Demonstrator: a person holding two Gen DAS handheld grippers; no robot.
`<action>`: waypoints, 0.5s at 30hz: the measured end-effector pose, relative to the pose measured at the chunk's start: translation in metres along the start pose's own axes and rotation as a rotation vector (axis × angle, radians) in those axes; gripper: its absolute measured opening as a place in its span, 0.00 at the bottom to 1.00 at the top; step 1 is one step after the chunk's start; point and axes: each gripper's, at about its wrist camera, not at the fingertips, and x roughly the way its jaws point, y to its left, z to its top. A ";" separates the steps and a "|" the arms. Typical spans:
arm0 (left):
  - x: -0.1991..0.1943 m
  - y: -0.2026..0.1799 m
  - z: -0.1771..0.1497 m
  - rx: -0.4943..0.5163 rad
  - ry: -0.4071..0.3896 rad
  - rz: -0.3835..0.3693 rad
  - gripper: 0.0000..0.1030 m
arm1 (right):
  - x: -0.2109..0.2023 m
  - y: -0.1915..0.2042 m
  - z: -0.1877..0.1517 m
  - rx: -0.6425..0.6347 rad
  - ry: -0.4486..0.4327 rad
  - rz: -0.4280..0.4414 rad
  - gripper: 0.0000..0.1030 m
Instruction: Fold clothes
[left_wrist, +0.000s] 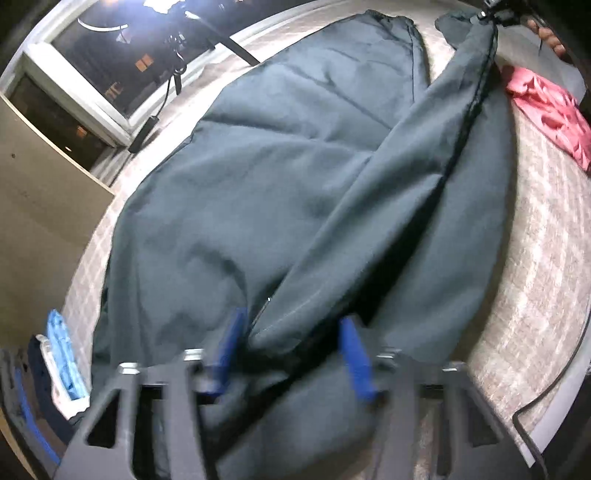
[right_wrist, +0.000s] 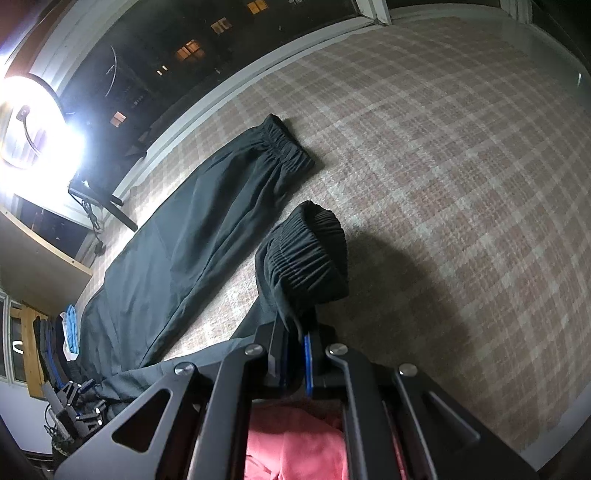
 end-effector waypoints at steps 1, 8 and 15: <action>-0.001 0.003 0.000 -0.011 0.001 -0.019 0.03 | 0.000 0.000 0.001 0.001 0.003 0.001 0.06; -0.068 -0.006 -0.021 -0.035 -0.054 -0.173 0.01 | -0.027 -0.003 -0.009 -0.022 0.035 -0.026 0.06; -0.099 -0.080 -0.080 -0.029 0.052 -0.433 0.10 | -0.053 -0.036 -0.071 -0.002 0.101 -0.108 0.07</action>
